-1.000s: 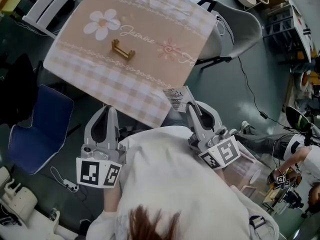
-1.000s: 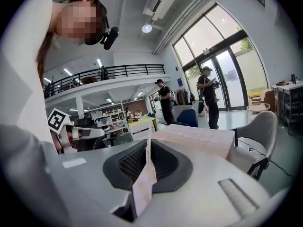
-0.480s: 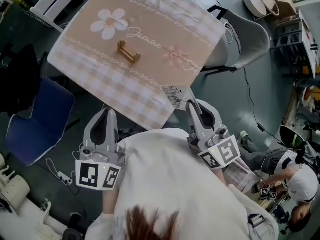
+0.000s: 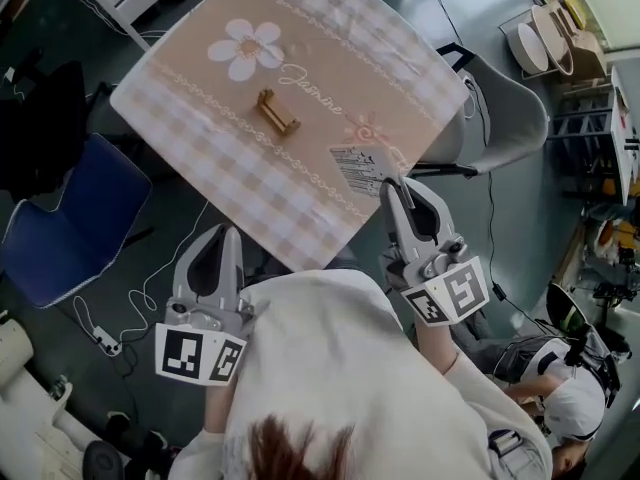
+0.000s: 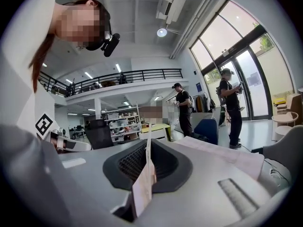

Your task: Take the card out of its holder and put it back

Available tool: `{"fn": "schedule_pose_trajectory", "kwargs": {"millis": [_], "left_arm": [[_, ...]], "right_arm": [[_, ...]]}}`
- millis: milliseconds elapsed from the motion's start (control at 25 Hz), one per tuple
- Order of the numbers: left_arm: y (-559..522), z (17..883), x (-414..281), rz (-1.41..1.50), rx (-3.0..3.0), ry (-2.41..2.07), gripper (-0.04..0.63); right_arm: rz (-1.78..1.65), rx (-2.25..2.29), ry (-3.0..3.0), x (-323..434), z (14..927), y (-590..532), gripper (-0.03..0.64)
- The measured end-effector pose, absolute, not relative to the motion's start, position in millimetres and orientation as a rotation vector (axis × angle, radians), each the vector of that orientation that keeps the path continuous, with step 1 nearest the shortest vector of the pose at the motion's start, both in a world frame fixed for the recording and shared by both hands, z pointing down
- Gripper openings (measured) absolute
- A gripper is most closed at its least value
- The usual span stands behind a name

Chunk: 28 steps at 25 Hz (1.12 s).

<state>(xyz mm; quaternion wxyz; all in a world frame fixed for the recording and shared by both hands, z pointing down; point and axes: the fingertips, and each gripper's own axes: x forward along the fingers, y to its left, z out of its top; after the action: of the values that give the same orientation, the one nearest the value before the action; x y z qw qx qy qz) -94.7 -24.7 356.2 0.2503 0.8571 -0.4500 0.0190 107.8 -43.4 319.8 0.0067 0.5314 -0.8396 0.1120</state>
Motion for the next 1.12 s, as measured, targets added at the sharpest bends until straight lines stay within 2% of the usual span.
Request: {"fn": "schedule_pose_trajectory", "kwargs": {"millis": [400, 1120], "left_arm": [[-19.9, 358.4, -110.6, 0.035, 2.298, -1.279, 0.0], [-23.6, 363.9, -127.8, 0.035, 2.229, -1.337, 0.0]], "right_arm": [[0.275, 1.686, -2.67, 98.0, 314.5, -108.9, 0.018], [0.386, 1.521, -2.641, 43.5, 399.5, -197.1, 0.017]]}}
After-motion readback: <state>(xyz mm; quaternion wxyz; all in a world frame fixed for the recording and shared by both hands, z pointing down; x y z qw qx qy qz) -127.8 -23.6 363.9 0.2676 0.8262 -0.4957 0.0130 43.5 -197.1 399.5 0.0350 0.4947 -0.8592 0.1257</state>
